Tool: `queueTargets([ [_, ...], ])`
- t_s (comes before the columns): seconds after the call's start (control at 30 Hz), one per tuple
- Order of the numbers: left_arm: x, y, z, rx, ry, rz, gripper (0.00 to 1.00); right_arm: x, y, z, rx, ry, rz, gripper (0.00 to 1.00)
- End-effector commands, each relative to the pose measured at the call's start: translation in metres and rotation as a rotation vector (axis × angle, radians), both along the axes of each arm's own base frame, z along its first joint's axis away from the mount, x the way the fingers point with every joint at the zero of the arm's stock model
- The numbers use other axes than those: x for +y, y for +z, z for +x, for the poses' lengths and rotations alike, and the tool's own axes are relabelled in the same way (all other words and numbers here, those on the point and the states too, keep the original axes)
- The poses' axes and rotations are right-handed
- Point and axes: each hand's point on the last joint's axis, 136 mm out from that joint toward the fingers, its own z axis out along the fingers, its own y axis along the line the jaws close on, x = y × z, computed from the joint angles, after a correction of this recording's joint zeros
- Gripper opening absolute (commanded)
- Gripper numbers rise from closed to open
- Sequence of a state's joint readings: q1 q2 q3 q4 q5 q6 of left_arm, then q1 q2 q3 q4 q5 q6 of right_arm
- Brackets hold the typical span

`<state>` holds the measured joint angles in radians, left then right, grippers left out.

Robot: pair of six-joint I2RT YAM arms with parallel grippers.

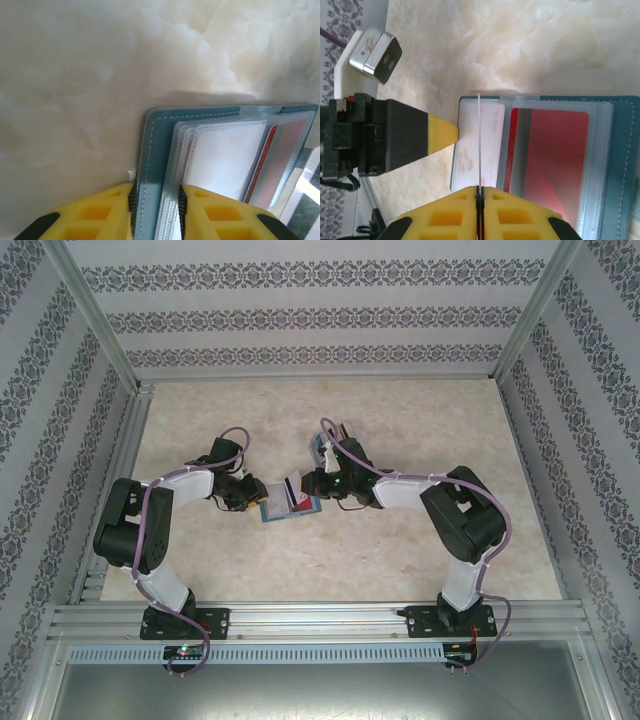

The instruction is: Put the credit cards into the card holder

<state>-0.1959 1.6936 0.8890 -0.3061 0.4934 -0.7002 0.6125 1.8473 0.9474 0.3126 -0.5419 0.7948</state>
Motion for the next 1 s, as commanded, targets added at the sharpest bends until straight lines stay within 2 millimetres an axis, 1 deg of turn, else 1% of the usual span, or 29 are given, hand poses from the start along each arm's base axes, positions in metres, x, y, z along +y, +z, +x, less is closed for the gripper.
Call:
queueTargets([
  [0.0, 0.004, -0.006, 0.0, 0.001, 0.001, 0.005, 0.31, 0.004, -0.007, 0.008, -0.005, -0.034, 0.045, 0.12],
  [0.17, 0.004, -0.006, -0.001, 0.003, 0.0, 0.006, 0.31, 0.006, -0.018, 0.006, 0.016, -0.05, 0.069, 0.12],
  [0.5, 0.002, -0.007, -0.001, 0.005, 0.001, -0.007, 0.31, -0.002, -0.03, 0.001, 0.033, -0.092, 0.075, 0.12],
  [0.97, 0.002, -0.005, -0.001, 0.001, 0.002, -0.009, 0.31, 0.006, -0.028, 0.001, 0.051, -0.075, 0.123, 0.12],
])
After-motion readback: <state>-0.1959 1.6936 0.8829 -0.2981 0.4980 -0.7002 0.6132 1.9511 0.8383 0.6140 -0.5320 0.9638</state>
